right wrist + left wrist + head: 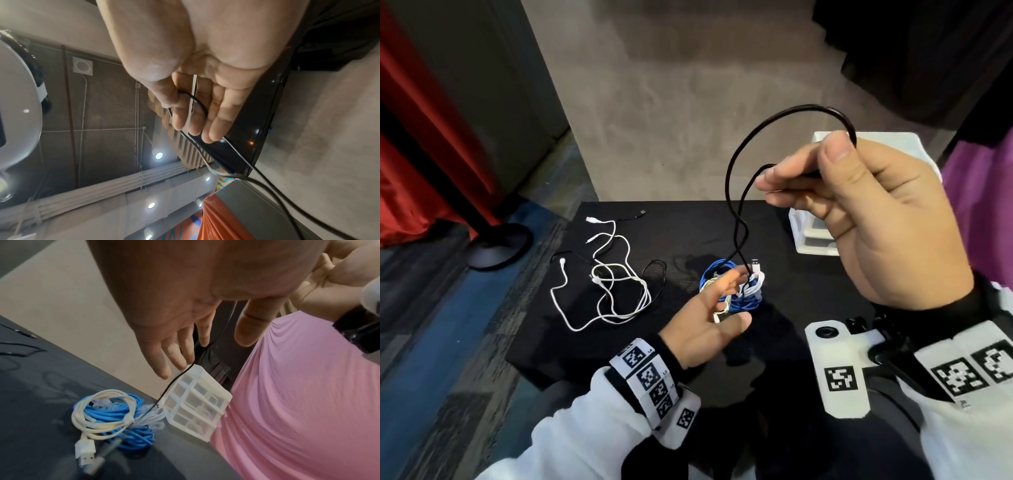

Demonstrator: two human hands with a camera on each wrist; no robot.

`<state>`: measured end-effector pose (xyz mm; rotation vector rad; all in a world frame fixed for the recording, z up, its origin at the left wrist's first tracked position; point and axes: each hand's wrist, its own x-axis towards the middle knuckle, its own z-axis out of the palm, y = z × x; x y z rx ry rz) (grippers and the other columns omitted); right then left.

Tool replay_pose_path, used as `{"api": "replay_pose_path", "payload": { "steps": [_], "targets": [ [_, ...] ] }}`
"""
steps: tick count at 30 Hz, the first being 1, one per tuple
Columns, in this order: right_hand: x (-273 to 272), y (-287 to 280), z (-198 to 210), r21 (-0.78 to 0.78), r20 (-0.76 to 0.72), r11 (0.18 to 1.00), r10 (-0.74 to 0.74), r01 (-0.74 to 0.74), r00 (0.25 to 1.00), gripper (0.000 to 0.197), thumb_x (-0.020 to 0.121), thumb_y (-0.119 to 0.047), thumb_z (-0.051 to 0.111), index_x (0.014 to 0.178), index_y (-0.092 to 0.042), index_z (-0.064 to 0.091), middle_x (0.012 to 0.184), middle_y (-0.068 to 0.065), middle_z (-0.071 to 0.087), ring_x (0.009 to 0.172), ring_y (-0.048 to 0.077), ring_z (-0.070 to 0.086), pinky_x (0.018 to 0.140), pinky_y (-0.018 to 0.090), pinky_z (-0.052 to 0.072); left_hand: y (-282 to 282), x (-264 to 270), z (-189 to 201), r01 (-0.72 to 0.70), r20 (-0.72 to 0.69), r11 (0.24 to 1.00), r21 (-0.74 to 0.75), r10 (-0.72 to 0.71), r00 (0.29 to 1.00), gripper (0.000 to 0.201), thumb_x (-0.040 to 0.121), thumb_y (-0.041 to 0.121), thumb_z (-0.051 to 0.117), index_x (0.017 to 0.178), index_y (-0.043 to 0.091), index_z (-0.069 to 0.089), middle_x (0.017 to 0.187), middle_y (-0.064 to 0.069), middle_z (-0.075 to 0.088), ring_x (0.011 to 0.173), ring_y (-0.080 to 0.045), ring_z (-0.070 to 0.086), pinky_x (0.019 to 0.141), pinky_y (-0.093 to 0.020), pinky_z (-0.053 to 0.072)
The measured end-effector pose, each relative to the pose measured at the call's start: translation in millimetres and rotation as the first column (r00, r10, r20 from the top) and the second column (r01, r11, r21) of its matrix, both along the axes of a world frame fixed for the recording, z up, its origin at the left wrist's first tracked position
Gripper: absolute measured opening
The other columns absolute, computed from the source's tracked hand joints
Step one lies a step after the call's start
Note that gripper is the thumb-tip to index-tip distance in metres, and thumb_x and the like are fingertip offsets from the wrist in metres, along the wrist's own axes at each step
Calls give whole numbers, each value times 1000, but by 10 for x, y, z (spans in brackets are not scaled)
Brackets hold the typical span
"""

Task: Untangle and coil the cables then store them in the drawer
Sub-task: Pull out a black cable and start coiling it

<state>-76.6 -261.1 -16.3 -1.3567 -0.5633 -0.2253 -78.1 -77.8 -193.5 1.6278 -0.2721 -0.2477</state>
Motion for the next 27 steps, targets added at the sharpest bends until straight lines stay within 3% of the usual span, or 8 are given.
{"api": "replay_pose_path", "payload": {
  "steps": [4, 11, 15, 18, 20, 23, 25, 27],
  "targets": [
    [-1, -48, -40, -3, -35, 1000, -19, 19, 999, 34, 99, -35, 55, 96, -6, 73, 99, 12, 76, 104, 37, 74, 88, 39, 58, 29, 8, 70, -107, 8, 984, -144, 109, 994, 53, 89, 9, 64, 141, 16, 52, 140, 3, 61, 119, -4, 58, 100, -20, 43],
    [-18, -82, -79, 0, -64, 999, -42, 43, 997, 33, 100, -33, 54, 96, -6, 73, 96, 11, 75, 103, 38, 73, 87, 39, 58, 61, -70, 169, -155, 69, 957, -247, 177, 982, 42, 83, 31, 73, 122, 19, 65, 119, -5, 72, 117, -27, 64, 108, -40, 47],
    [-36, -60, -86, -5, -69, 1000, -31, 30, 997, 33, 100, -33, 54, 95, -6, 73, 95, 10, 75, 101, 37, 74, 86, 38, 58, 92, -77, 141, -133, 193, 984, -118, 154, 969, 40, 92, 20, 66, 131, 25, 62, 134, -6, 63, 110, -8, 62, 96, -32, 48],
    [-65, -30, -62, -5, -51, 1000, -5, 5, 999, 34, 101, -32, 52, 95, -5, 72, 94, 10, 76, 101, 37, 74, 86, 40, 60, 15, 2, 34, -81, 270, 994, 76, 58, 961, 68, 92, 22, 67, 151, 37, 38, 154, 8, 39, 141, -8, 42, 113, -36, 40],
    [-90, -21, -21, 1, -27, 1000, 15, -15, 1000, 33, 101, -31, 51, 95, -5, 71, 93, 10, 75, 101, 39, 74, 87, 41, 60, -65, 69, -31, -70, 221, 982, 177, 30, 975, 70, 90, 31, 69, 151, 43, 35, 156, 19, 37, 148, -7, 32, 121, -39, 30],
    [-114, -53, 83, 7, 20, 1000, 18, -18, 1000, 32, 101, -33, 50, 94, -12, 73, 94, 9, 75, 100, 40, 73, 86, 42, 59, -120, 156, -172, -93, 183, 950, 297, 39, 982, 24, 100, 32, 59, 120, 24, 69, 123, 26, 66, 123, 10, 53, 114, -20, 33],
    [-115, -137, 131, -16, 34, 999, -32, 33, 999, 32, 101, -38, 52, 96, -14, 73, 94, 8, 73, 99, 37, 73, 87, 45, 60, -78, 157, -226, -107, 86, 961, 255, 88, 992, 30, 105, 30, 50, 93, 14, 72, 95, 6, 75, 91, -4, 68, 98, -27, 47],
    [-75, -288, 111, -87, 46, 990, -105, 108, 993, 29, 103, -38, 54, 106, -15, 71, 94, 6, 68, 95, 32, 70, 86, 46, 60, 47, 135, -277, -189, -29, 978, 91, 192, 981, 30, 102, 34, 52, 84, 14, 66, 76, -3, 64, 61, -11, 58, 70, -31, 52]
  ]
}}
